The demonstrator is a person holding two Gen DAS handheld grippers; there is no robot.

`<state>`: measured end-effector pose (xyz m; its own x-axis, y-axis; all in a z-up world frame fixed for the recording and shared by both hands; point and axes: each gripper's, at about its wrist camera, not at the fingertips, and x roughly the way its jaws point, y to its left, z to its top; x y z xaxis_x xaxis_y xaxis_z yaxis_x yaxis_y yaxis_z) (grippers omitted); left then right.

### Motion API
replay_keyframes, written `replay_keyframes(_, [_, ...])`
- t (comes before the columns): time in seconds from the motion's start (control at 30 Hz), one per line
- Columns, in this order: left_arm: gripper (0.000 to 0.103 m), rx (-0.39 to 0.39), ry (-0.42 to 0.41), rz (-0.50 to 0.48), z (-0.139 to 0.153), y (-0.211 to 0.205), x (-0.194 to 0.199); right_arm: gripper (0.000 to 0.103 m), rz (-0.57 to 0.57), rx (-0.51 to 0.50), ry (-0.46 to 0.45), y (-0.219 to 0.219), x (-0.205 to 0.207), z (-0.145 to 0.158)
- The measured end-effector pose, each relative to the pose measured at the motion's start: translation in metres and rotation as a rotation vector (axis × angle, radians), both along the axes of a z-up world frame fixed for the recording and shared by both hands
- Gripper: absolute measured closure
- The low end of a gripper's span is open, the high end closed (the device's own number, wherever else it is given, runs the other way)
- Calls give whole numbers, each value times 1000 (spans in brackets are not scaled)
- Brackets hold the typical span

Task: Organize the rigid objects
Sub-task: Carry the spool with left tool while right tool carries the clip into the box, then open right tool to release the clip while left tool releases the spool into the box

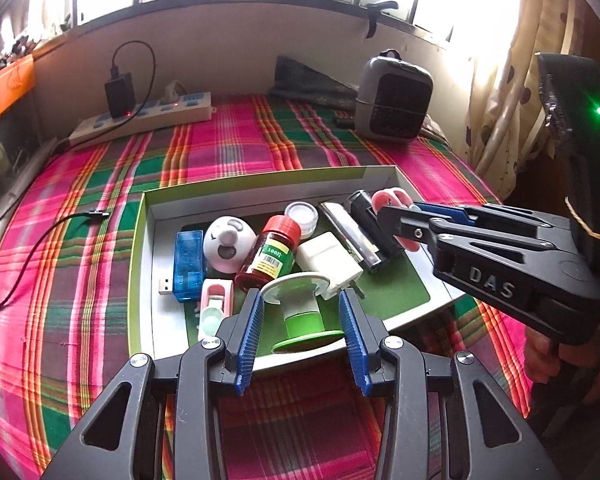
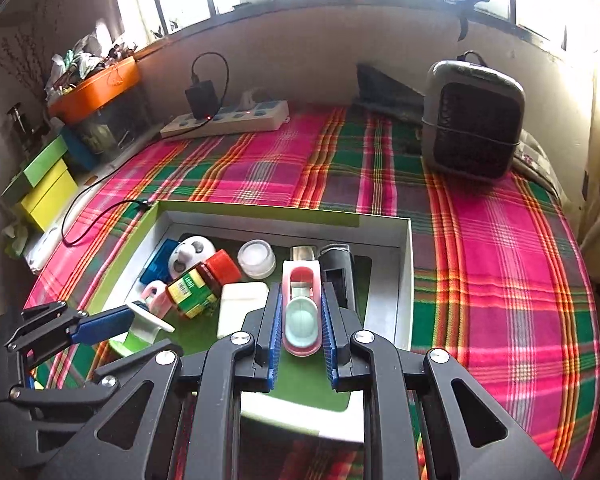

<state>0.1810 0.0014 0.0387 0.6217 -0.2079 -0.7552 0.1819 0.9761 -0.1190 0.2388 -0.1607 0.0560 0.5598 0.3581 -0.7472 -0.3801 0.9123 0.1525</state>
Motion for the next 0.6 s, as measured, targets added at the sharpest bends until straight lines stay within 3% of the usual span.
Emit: replay_keyframes(0.6, [65,15,46,-2,-15,-3,14,84,29,-5,43,14,25,-19])
